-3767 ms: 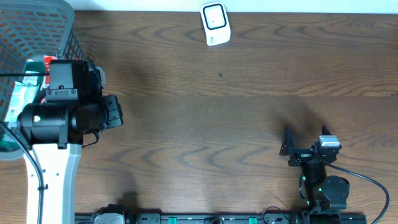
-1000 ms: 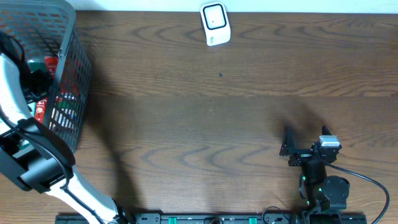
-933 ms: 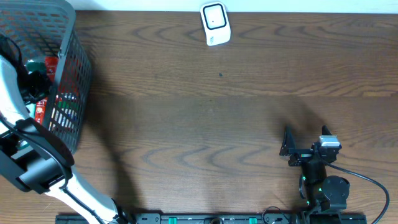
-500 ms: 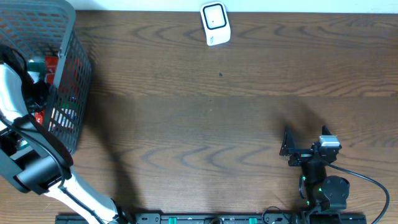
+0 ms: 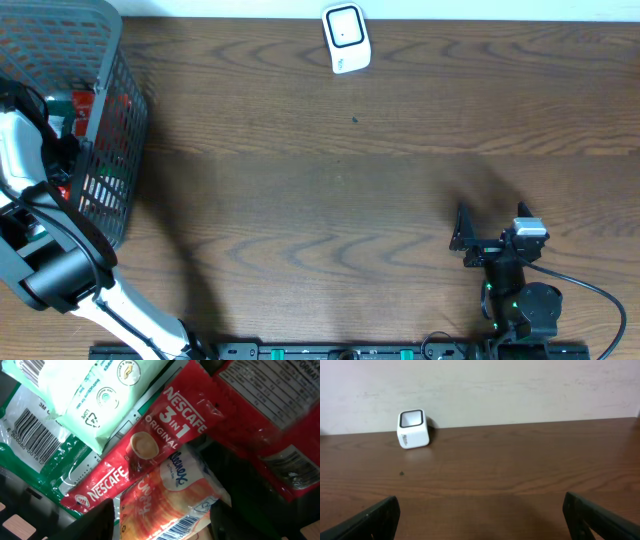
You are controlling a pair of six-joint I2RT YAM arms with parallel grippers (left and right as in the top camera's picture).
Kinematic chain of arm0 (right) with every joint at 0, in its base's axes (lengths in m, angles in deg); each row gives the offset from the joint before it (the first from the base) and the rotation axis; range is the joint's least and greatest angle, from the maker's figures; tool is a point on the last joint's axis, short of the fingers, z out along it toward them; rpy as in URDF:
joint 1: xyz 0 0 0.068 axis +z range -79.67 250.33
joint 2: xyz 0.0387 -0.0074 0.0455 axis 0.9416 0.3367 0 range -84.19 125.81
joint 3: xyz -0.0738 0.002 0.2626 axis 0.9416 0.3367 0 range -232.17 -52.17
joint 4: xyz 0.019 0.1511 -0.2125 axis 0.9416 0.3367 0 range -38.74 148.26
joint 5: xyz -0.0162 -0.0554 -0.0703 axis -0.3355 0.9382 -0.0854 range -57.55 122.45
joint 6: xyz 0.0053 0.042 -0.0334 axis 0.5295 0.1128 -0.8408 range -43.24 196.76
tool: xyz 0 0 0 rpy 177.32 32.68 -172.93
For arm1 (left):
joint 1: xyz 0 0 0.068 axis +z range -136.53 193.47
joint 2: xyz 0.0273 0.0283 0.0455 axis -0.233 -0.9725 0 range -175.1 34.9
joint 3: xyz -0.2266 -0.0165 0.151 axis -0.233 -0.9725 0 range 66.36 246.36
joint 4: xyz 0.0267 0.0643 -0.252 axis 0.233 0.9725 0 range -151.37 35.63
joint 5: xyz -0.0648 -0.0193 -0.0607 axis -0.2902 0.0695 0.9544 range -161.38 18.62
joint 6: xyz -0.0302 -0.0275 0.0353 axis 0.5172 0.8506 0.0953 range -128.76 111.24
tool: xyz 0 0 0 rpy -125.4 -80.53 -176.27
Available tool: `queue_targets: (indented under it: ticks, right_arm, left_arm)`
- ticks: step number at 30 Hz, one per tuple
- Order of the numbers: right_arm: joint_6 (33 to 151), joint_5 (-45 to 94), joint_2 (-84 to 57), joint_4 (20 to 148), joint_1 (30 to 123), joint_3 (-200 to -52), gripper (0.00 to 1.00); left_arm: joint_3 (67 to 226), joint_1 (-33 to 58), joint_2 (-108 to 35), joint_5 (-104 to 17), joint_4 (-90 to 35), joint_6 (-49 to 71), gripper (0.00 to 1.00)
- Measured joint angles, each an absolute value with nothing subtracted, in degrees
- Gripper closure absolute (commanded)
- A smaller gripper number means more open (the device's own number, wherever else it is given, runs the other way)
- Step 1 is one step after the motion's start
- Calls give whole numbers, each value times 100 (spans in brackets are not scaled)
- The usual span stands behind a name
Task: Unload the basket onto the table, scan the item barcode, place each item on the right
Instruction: 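Lower the left gripper into the basket and grasp the orange-white snack pack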
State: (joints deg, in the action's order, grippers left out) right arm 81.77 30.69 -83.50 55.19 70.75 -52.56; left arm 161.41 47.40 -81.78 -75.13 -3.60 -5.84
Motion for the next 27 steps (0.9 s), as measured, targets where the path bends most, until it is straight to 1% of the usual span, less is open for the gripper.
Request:
queue_targets:
  ticks: [16, 18, 19, 27]
  right_arm:
    - [8177, 3072, -8350, 5519, 7075, -5256, 1]
    - [8177, 3072, -8350, 5519, 7075, -5256, 1]
    - [8177, 3072, -8350, 5519, 7075, -5256, 1]
    - [8177, 3072, -8350, 5519, 7075, -5256, 1]
  left_arm:
    - [16167, 5108, -8178, -7124, -204, -429, 38]
    - [16198, 5138, -8178, -7086, -202, -427, 30]
    - [16213, 5167, -8178, -7047, -200, -407, 29]
    - [16213, 5195, -8176, -6846, -169, -410, 24]
